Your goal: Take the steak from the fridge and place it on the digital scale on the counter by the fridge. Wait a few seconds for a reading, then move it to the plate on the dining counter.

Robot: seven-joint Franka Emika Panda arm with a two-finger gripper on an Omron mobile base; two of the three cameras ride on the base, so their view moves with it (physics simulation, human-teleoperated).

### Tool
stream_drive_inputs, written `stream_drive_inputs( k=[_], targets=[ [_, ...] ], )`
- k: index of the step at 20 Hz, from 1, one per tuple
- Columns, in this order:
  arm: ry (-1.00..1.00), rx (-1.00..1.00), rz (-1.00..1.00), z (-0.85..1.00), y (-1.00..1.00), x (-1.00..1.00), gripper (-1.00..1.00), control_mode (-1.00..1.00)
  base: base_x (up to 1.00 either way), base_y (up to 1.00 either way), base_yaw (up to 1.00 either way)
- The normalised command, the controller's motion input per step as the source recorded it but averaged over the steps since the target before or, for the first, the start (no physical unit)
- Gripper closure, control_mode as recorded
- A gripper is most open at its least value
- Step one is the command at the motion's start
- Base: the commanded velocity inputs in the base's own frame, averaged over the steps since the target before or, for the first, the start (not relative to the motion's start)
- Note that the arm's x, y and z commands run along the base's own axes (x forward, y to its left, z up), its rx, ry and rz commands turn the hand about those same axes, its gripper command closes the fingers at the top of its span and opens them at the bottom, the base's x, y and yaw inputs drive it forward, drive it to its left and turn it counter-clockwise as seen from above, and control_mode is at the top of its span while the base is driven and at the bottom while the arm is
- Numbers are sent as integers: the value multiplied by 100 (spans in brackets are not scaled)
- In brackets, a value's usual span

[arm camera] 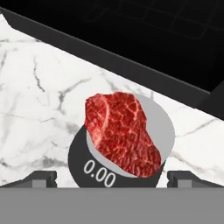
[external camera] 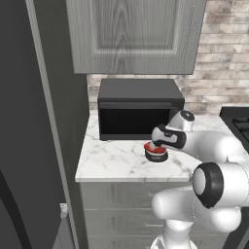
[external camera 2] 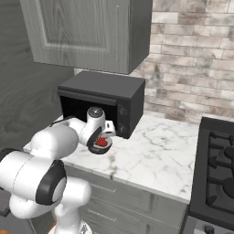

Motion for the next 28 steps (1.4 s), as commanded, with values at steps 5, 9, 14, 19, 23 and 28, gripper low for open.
stream_drive_inputs(
  k=[5, 9, 14, 19, 23, 28],
  targets=[
    [3, 0, 4, -9, 0, 6, -100, -100, 0, 0, 0],
    [0, 0, 3, -8, 0, 0, -100, -100, 0, 0, 0],
    [0, 0, 2, -6, 0, 0, -100, -100, 0, 0, 0],
    [0, 0, 1, -9, 0, 4, -100, -100, 0, 0, 0],
    [0, 0, 1, -10, 0, 11, -100, -100, 0, 0, 0],
    [0, 0, 0, -16, 0, 6, -100, -100, 0, 0, 0]
  ],
)
